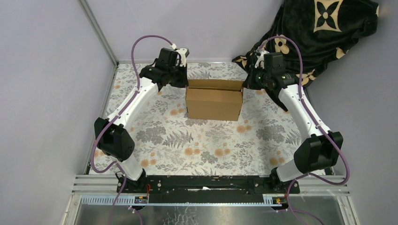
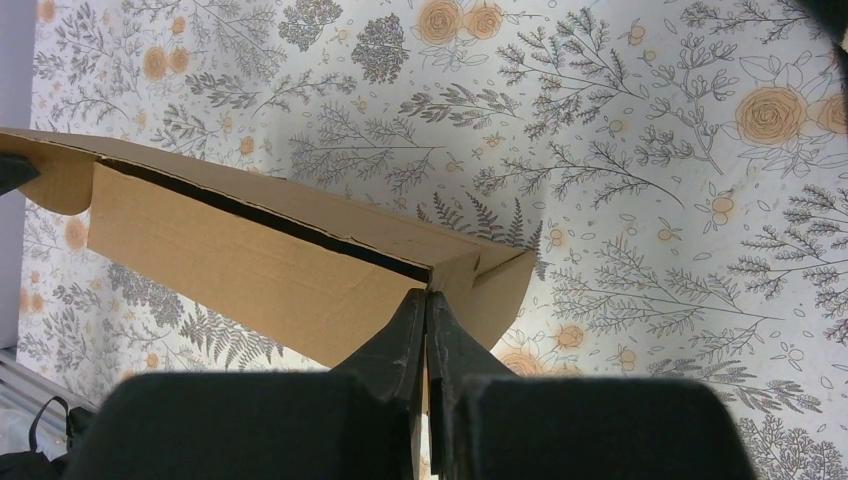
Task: Fold the paper box
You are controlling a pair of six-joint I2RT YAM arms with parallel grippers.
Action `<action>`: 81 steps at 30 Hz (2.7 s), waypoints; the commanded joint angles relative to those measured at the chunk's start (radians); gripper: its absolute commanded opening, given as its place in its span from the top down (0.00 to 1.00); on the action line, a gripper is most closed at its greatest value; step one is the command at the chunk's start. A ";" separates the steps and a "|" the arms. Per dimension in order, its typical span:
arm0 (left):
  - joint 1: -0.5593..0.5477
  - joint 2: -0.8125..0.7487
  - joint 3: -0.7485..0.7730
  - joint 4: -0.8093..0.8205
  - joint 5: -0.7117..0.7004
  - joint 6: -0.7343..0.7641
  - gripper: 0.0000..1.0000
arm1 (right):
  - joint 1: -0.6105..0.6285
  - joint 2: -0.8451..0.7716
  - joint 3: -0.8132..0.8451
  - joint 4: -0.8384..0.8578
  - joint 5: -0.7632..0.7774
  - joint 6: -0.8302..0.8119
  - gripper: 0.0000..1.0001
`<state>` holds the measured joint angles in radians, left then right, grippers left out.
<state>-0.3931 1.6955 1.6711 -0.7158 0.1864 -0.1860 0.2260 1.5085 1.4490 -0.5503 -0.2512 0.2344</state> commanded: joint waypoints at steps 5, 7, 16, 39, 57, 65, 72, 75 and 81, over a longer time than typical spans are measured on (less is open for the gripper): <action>-0.047 0.031 0.027 -0.006 0.111 -0.029 0.88 | 0.035 0.015 0.064 0.012 -0.180 0.055 1.00; -0.047 0.033 0.030 -0.007 0.111 -0.029 0.88 | 0.035 0.017 0.069 0.009 -0.180 0.054 1.00; -0.047 0.045 0.039 -0.011 0.116 -0.028 0.88 | 0.036 0.025 0.081 0.009 -0.186 0.057 1.00; -0.047 0.067 0.082 -0.042 0.122 -0.023 0.88 | 0.035 0.040 0.121 0.003 -0.184 0.066 1.00; -0.046 0.084 0.097 -0.051 0.130 -0.021 0.88 | 0.031 0.054 0.131 0.020 -0.204 0.091 1.00; -0.047 0.085 0.102 -0.051 0.133 -0.024 0.88 | 0.027 0.079 0.198 -0.003 -0.221 0.096 1.00; -0.047 0.085 0.095 -0.051 0.131 -0.024 0.88 | 0.027 0.061 0.107 0.025 -0.203 0.082 1.00; -0.047 0.086 0.095 -0.051 0.129 -0.026 0.88 | 0.027 0.054 0.093 0.014 -0.193 0.055 1.00; -0.050 0.090 0.108 -0.051 0.123 -0.032 0.88 | 0.027 0.040 0.088 -0.022 -0.164 -0.016 1.00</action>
<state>-0.3931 1.7504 1.7557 -0.7864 0.1802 -0.1894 0.2092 1.5906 1.5391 -0.5793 -0.2790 0.2508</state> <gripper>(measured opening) 0.127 0.043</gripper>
